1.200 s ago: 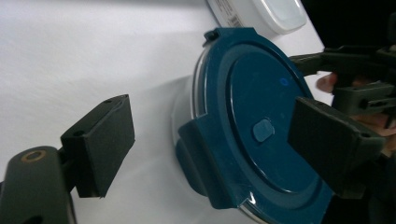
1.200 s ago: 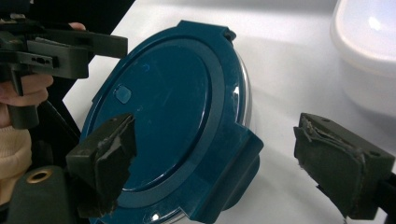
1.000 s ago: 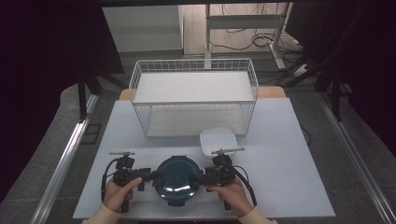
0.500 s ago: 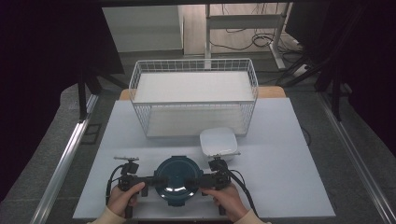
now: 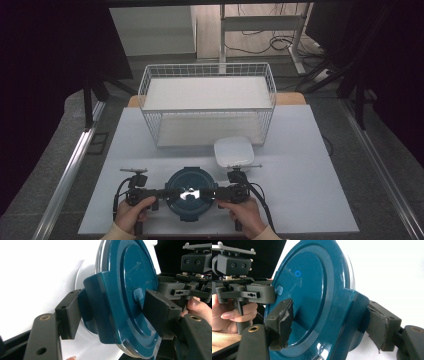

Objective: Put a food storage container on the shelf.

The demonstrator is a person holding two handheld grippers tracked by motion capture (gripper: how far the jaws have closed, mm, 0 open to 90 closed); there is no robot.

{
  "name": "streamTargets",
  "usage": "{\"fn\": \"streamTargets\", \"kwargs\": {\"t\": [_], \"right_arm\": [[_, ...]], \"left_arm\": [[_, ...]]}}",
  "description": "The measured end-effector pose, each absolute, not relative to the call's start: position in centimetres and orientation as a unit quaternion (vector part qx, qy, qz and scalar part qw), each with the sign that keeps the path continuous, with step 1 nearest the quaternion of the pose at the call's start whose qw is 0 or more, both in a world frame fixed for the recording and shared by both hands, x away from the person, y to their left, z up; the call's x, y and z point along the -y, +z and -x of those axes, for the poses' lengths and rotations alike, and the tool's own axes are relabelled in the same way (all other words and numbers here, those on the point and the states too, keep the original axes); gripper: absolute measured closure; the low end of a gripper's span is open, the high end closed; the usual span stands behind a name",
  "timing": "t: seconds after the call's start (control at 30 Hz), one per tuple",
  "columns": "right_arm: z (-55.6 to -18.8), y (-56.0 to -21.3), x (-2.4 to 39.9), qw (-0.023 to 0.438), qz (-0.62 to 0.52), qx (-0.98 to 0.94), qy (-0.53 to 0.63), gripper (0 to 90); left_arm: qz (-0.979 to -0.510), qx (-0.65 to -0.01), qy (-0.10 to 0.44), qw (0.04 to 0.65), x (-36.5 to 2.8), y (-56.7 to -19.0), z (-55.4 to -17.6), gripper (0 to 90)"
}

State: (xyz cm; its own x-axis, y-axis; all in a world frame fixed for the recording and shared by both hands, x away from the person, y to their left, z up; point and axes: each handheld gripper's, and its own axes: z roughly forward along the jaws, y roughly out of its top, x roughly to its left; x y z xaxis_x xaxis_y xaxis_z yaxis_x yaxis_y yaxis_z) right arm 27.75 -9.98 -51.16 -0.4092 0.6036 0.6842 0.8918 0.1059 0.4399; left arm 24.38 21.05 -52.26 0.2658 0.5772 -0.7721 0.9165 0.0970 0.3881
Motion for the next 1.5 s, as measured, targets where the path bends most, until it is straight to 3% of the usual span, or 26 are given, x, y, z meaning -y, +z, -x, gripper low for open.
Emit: {"fn": "streamTargets", "kwargs": {"t": [0.37, 1.5], "right_arm": [[-27.3, -50.2, 10.0, 0.152, 0.509, 0.724, -0.441, 34.9], [-26.8, -46.6, 10.3, 0.113, 0.452, 0.754, -0.463, 35.1]], "left_arm": [[-0.646, -0.579, -0.148, 0.475, -21.3, -50.8, -23.7, 40.1], [-0.66, -0.55, -0.088, 0.504, -20.8, -46.9, -22.5, 41.3]]}}
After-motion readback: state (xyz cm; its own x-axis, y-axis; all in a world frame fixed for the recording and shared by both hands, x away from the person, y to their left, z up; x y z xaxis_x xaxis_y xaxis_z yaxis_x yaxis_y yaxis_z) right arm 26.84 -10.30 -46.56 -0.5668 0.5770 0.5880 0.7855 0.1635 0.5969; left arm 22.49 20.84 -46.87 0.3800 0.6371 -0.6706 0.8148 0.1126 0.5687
